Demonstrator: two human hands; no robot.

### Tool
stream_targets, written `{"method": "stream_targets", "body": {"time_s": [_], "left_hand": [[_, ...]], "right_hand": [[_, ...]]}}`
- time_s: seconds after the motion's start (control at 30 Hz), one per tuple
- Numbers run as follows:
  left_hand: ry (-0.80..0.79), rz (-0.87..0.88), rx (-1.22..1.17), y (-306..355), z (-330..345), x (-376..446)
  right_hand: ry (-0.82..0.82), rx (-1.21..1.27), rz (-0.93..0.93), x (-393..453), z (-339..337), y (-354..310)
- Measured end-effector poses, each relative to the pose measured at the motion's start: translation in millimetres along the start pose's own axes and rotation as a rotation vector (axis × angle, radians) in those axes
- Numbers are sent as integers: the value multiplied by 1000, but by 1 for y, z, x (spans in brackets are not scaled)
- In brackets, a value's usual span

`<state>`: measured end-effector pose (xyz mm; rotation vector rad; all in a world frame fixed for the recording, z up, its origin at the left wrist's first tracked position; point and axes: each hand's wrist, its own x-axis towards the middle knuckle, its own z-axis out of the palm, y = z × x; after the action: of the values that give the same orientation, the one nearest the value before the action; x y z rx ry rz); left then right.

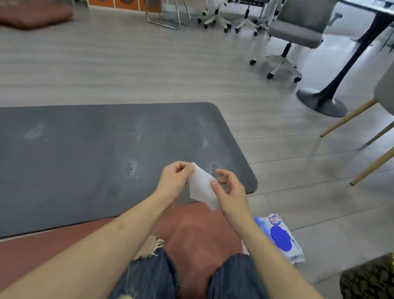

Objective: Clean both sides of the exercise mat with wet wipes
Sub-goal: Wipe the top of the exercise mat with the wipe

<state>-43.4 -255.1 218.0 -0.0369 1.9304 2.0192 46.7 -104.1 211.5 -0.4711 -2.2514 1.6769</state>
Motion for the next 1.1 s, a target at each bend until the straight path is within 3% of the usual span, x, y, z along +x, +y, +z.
{"method": "stream_targets", "body": {"time_s": [0.2, 0.47, 0.83, 0.9, 1.1], "left_hand": [[-35, 161, 112, 13, -16, 71], [-13, 44, 110, 5, -32, 244], [94, -78, 209, -55, -55, 454], [110, -77, 290, -71, -64, 487], [105, 80, 847, -119, -112, 581]], "right_hand": [[-11, -39, 80, 81, 42, 16], [-208, 166, 297, 249, 133, 61], [-7, 97, 377, 431, 201, 102], [46, 77, 377, 462, 208, 112], [113, 50, 346, 531, 231, 146]]}}
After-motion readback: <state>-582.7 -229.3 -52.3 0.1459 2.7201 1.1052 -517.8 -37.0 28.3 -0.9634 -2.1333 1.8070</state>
